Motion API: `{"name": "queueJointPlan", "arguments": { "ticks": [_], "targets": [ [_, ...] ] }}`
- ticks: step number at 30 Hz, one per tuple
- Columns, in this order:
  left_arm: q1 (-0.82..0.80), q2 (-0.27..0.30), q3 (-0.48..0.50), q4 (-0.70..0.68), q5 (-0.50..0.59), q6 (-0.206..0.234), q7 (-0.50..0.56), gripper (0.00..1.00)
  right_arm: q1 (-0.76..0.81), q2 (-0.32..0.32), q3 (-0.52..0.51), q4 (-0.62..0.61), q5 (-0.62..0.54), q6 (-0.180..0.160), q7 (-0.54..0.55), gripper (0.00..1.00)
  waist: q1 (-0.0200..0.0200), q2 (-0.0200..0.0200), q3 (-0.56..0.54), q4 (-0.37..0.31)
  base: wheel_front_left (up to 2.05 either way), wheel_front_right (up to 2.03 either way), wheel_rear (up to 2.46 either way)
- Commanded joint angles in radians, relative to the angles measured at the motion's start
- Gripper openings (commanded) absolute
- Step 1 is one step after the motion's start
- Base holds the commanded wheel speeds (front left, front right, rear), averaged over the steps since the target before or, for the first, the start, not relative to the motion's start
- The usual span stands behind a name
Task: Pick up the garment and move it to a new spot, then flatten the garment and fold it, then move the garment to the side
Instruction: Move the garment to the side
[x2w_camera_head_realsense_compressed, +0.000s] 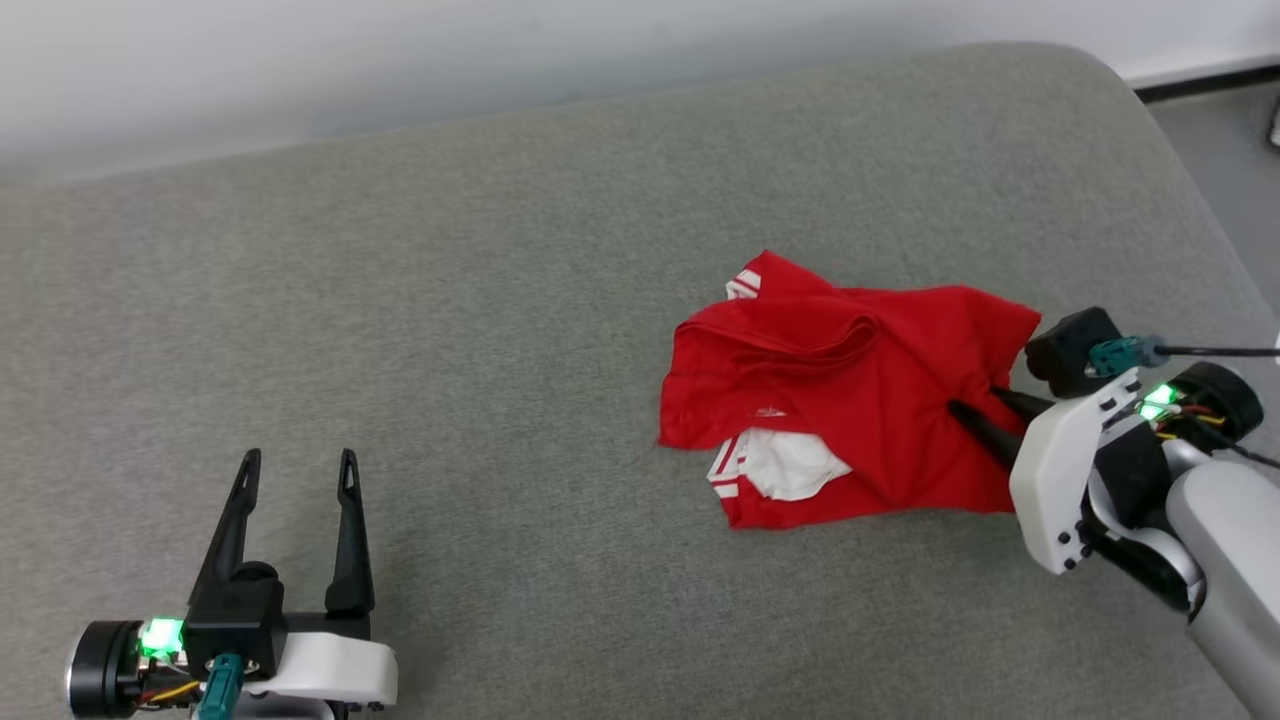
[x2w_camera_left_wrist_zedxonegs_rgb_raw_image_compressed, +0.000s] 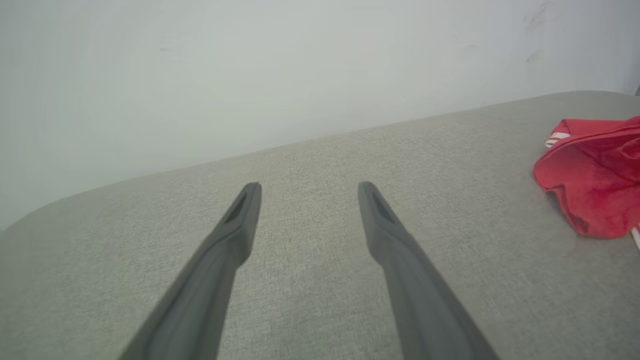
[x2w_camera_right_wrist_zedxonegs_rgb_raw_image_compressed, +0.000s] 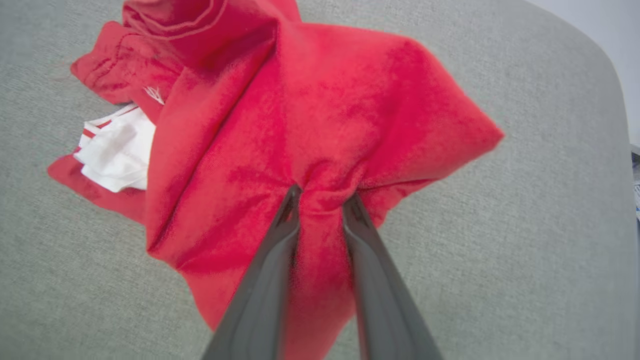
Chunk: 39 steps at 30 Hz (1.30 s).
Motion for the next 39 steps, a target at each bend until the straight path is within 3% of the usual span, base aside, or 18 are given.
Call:
{"name": "queueJointPlan", "arguments": {
  "ticks": [1,8,20,25,34,35,36,39],
  "targets": [
    [-0.019,0.011,0.001,-0.006,0.003,-0.001,-0.005,1.0,-0.029,-0.009,-0.011,0.005,-0.016,-0.002,-0.008,0.0,-0.0001,-0.0001,0.04,-0.032,0.0,0.0,0.0],
    [-0.048,0.034,0.006,-0.024,0.006,-0.009,-0.005,1.0,-0.07,-0.056,-0.076,0.042,-0.042,-0.002,-0.013,0.0,-0.0001,-0.0001,0.094,-0.019,0.0,0.0,0.0],
    [-0.127,0.069,0.017,-0.068,0.005,-0.007,-0.005,1.0,-0.215,-0.197,-0.216,0.178,-0.141,-0.002,0.024,0.0,-0.0001,-0.0001,0.247,0.045,0.0,0.0,0.0],
    [-0.15,0.075,0.013,-0.082,0.006,-0.006,-0.005,1.0,-0.264,-0.222,-0.301,0.253,-0.192,-0.002,0.026,0.0,-0.0001,-0.0001,0.284,0.068,0.0,0.0,0.0],
    [-0.161,0.075,0.003,-0.1,0.005,0.004,-0.005,1.0,-0.31,-0.188,-0.468,0.364,-0.327,-0.002,0.027,0.0,-0.0001,-0.0001,0.307,0.094,0.0,0.0,0.0],
    [-0.159,0.074,0.003,-0.099,0.004,0.006,-0.005,1.0,-0.308,-0.18,-0.483,0.368,-0.341,-0.002,0.021,0.35,-0.0001,-0.0001,0.305,0.094,0.0,0.0,0.0],
    [-0.157,0.073,0.002,-0.096,0.004,0.007,-0.005,1.0,-0.302,-0.167,-0.495,0.369,-0.354,-0.002,0.013,1.0,-0.0001,-0.0001,0.3,0.094,0.0,0.0,0.0],
    [-0.15,0.069,-0.001,-0.088,0.001,0.01,-0.005,1.0,-0.28,-0.136,-0.535,0.368,-0.39,-0.002,-0.014,1.0,-0.0001,-0.0001,0.277,0.096,0.0,0.0,0.0]
  ]
}}
